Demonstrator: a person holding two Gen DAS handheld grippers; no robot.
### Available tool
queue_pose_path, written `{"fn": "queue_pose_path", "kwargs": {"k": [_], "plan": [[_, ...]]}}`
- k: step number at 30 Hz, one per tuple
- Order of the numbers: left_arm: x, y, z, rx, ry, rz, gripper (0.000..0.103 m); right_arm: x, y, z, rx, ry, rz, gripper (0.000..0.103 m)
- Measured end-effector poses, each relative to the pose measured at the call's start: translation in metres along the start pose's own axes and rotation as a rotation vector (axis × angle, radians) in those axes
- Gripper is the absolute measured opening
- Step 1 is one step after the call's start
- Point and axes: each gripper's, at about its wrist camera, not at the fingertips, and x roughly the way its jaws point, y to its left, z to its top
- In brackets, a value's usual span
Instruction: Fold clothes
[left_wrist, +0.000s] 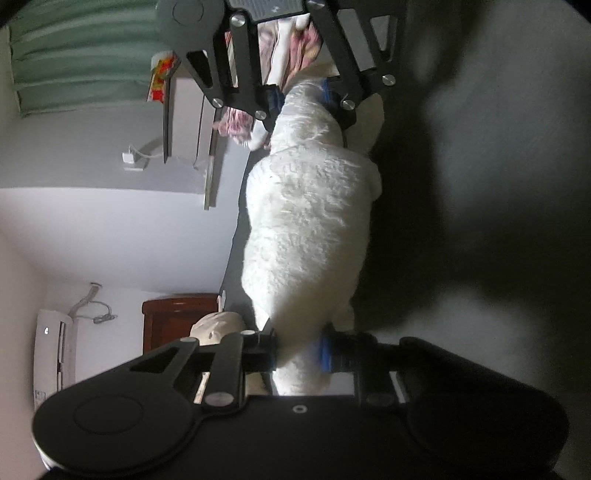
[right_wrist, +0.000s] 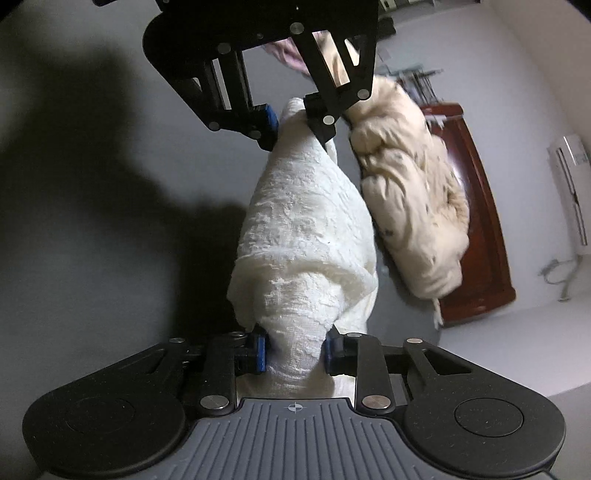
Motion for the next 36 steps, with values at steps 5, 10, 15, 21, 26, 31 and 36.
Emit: {"fn": "queue_pose_path", "kwargs": {"k": [5, 10, 15, 21, 26, 31, 36], "plan": [[-0.085, -0.001, 0.006, -0.069, 0.004, -0.09, 0.021, -0.063, 0.024, 0.034, 0.005, -0.06, 0.13, 0.028], [-0.171, -0.025, 0.024, -0.168, 0.041, -0.185, 0.022, -0.113, 0.068, 0.057, -0.01, -0.109, 0.248, 0.028], [-0.234, -0.04, 0.041, -0.263, 0.084, -0.238, 0.022, -0.153, 0.11, 0.075, 0.039, -0.142, 0.326, 0.028], [-0.255, -0.019, 0.043, -0.34, 0.078, -0.336, 0.022, -0.174, 0.104, 0.082, 0.118, -0.153, 0.384, 0.028], [-0.225, 0.03, 0.02, -0.509, 0.079, -0.451, 0.024, -0.189, 0.058, 0.066, 0.329, -0.151, 0.497, 0.029], [-0.169, 0.089, -0.007, -0.676, 0.089, -0.558, 0.027, -0.16, -0.001, 0.05, 0.476, -0.129, 0.591, 0.029], [-0.116, 0.116, -0.037, -0.821, 0.131, -0.606, 0.03, -0.106, -0.045, 0.036, 0.621, -0.087, 0.675, 0.029]]}}
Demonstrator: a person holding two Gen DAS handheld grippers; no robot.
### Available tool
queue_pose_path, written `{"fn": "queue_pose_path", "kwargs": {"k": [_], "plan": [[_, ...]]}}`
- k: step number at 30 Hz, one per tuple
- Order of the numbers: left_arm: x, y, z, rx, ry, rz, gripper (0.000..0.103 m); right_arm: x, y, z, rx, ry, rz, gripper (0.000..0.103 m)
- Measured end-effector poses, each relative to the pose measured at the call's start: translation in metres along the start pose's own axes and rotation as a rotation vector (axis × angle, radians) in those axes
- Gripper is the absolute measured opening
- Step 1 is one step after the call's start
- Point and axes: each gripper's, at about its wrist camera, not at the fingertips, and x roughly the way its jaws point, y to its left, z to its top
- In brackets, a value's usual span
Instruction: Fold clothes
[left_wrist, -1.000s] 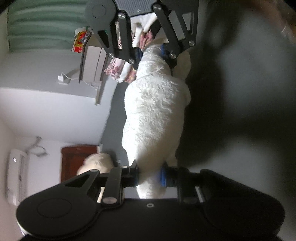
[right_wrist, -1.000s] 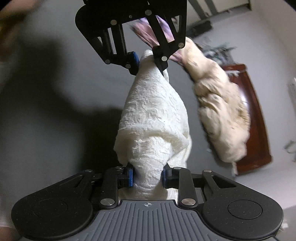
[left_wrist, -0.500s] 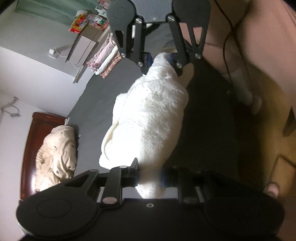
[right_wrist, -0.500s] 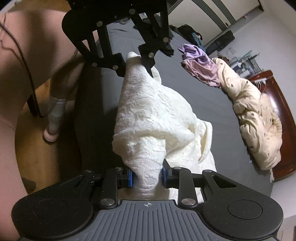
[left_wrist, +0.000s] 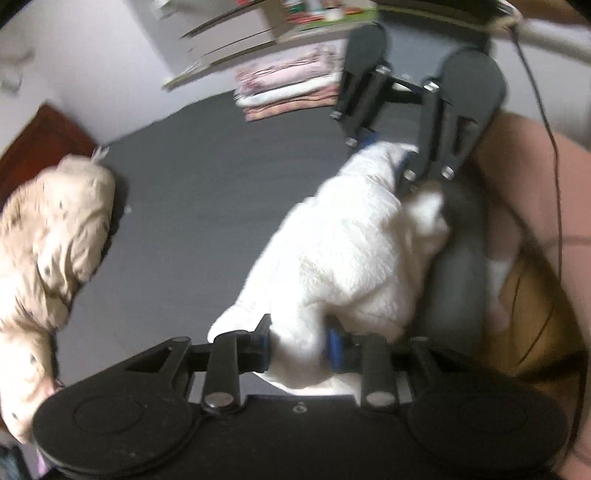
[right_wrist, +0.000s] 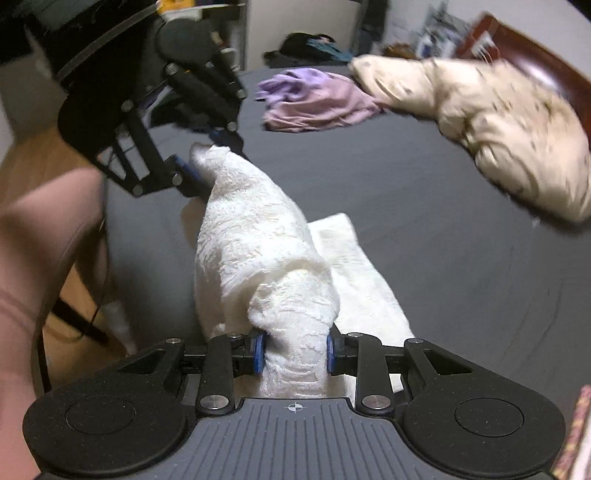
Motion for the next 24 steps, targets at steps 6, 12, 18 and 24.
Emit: {"fn": "queue_pose_path", "kwargs": {"k": [6, 12, 18, 24], "plan": [[0.053, 0.058, 0.005, -0.192, 0.021, -0.045, 0.034, 0.025, -0.068, 0.006, 0.181, 0.008, 0.06, 0.033], [0.097, 0.105, -0.01, -0.43, 0.03, -0.112, 0.037, 0.046, -0.126, -0.016, 0.405, -0.019, 0.058, 0.051], [0.121, 0.133, -0.04, -0.685, 0.026, -0.139, 0.037, 0.044, -0.165, -0.051, 0.673, -0.085, 0.045, 0.053], [0.098, 0.138, -0.065, -0.853, -0.04, -0.154, 0.037, -0.014, -0.162, -0.078, 0.817, -0.243, -0.02, 0.053]]}}
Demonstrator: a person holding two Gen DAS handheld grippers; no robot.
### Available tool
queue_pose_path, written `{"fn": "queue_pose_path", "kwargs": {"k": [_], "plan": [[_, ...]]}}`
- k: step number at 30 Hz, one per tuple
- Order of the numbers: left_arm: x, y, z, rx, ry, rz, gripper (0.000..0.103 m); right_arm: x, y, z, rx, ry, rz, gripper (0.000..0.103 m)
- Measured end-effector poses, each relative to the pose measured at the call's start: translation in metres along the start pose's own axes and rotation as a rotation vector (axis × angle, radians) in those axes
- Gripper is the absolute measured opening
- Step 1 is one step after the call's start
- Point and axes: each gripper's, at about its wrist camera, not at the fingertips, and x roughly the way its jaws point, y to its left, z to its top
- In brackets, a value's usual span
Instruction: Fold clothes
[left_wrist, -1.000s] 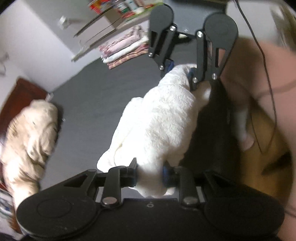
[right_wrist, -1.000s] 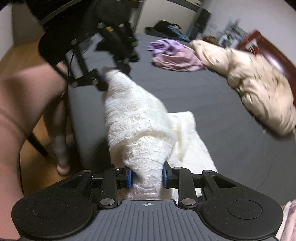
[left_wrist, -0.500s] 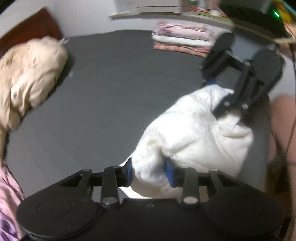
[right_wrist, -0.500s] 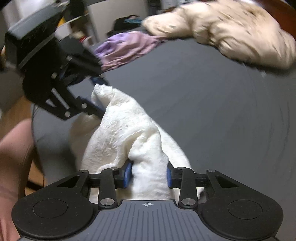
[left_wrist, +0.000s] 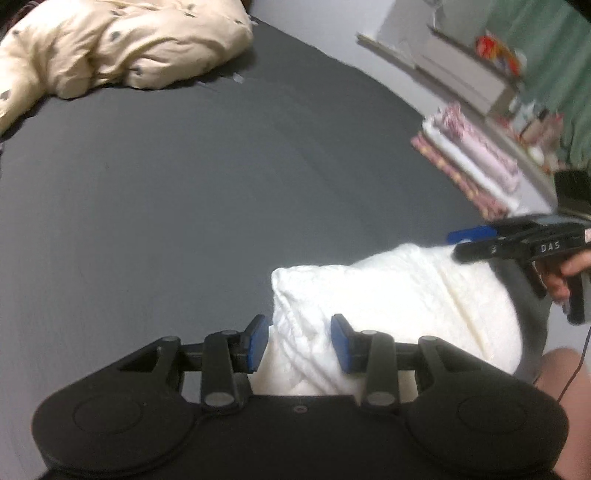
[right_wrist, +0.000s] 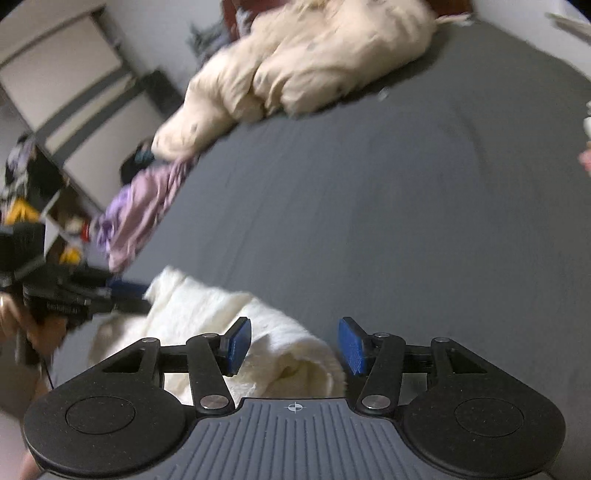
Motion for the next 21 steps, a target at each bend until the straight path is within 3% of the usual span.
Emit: {"fn": "queue_pose_path", "kwargs": {"k": [3, 7, 12, 13, 14, 15, 17, 21], "plan": [[-0.02, -0.005, -0.012, -0.017, -0.018, -0.035, 0.037, -0.028, 0.009, -0.015, 0.019, -0.016, 0.034, 0.053], [-0.033, -0.012, -0.029, -0.065, -0.022, -0.065, 0.037, -0.043, 0.025, -0.045, 0.023, -0.008, 0.013, 0.053], [-0.038, -0.022, -0.053, -0.06, -0.031, -0.092, 0.036, -0.025, 0.036, -0.07, 0.06, -0.036, 0.023, 0.05], [-0.037, -0.026, -0.056, -0.049, -0.036, -0.069, 0.035, -0.02, 0.036, -0.072, 0.076, -0.045, 0.027, 0.029], [-0.035, -0.03, -0.059, -0.037, -0.044, -0.042, 0.024, -0.017, 0.036, -0.073, 0.089, -0.061, 0.03, 0.009], [-0.033, -0.033, -0.06, -0.026, -0.053, -0.01, 0.013, -0.015, 0.035, -0.072, 0.101, -0.082, 0.031, 0.007], [-0.029, -0.037, -0.059, -0.035, -0.073, 0.046, 0.005, -0.011, 0.031, -0.067, 0.135, -0.118, 0.031, 0.004], [-0.022, -0.032, -0.051, -0.117, -0.101, 0.085, 0.004, -0.005, 0.016, -0.057, 0.211, -0.145, -0.007, 0.004]]}}
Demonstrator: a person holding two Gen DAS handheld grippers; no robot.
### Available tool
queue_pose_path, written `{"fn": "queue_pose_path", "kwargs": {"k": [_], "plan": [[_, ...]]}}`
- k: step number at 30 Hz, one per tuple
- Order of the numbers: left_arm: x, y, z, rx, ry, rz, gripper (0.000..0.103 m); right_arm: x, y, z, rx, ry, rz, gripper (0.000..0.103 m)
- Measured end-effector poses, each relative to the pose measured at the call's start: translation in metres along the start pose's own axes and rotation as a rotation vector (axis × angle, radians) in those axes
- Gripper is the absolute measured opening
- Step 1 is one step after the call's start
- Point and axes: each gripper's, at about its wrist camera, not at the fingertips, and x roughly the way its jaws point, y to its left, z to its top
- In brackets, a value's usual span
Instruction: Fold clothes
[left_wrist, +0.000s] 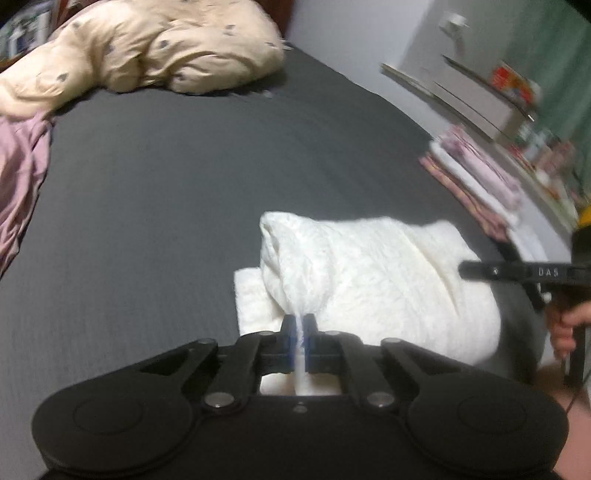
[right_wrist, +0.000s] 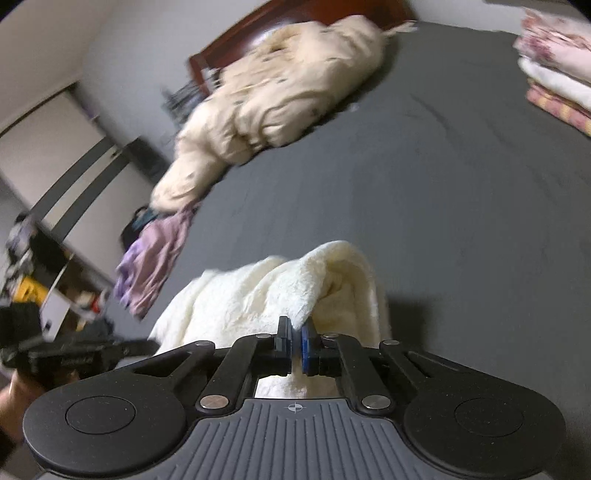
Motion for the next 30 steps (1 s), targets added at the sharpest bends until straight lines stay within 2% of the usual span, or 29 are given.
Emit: {"fn": "queue_pose_path", "kwargs": {"k": [7, 10, 13, 14, 16, 18, 19, 20, 21, 22, 24, 28, 29, 30], "plan": [[0.002, 0.008, -0.007, -0.028, -0.018, 0.022, 0.003, 0.0, -0.029, -0.006, 0.044, 0.0, -0.14, 0.0], [-0.001, 0.013, -0.013, -0.046, -0.022, -0.001, 0.004, -0.018, -0.031, -0.008, 0.036, -0.014, -0.096, 0.0], [-0.017, 0.015, -0.017, -0.069, -0.086, -0.057, 0.015, -0.043, -0.013, -0.012, -0.045, -0.055, -0.079, 0.001], [-0.021, 0.015, -0.019, -0.078, -0.098, -0.063, 0.025, -0.049, -0.006, -0.013, -0.073, -0.07, -0.073, 0.001], [-0.029, 0.013, -0.024, -0.061, -0.126, -0.064, 0.03, -0.057, 0.006, -0.02, -0.132, -0.066, -0.077, 0.004], [-0.038, 0.005, -0.032, 0.013, -0.141, -0.036, 0.037, -0.061, 0.017, -0.031, -0.2, -0.048, -0.085, 0.011], [-0.042, 0.0, -0.037, 0.058, -0.15, -0.021, 0.038, -0.061, 0.024, -0.038, -0.237, -0.033, -0.088, 0.027], [-0.046, -0.005, -0.043, 0.103, -0.159, -0.012, 0.042, -0.062, 0.029, -0.046, -0.267, -0.027, -0.093, 0.058], [-0.05, -0.01, -0.05, 0.141, -0.166, -0.006, 0.044, -0.062, 0.034, -0.054, -0.29, -0.027, -0.098, 0.072], [-0.053, -0.015, -0.057, 0.18, -0.173, 0.005, 0.044, -0.065, 0.04, -0.064, -0.311, -0.046, -0.11, 0.083], [-0.056, -0.027, -0.071, 0.271, -0.188, 0.06, 0.044, -0.066, 0.052, -0.084, -0.369, -0.081, -0.171, 0.083], [-0.046, -0.058, -0.102, 0.499, -0.227, 0.251, 0.044, -0.05, 0.078, -0.125, -0.52, -0.086, -0.364, 0.081], [-0.041, -0.064, -0.109, 0.538, -0.238, 0.29, 0.044, -0.046, 0.084, -0.136, -0.548, -0.097, -0.401, 0.076], [-0.036, -0.069, -0.115, 0.564, -0.248, 0.324, 0.042, -0.041, 0.089, -0.145, -0.565, -0.11, -0.439, 0.062]]}}
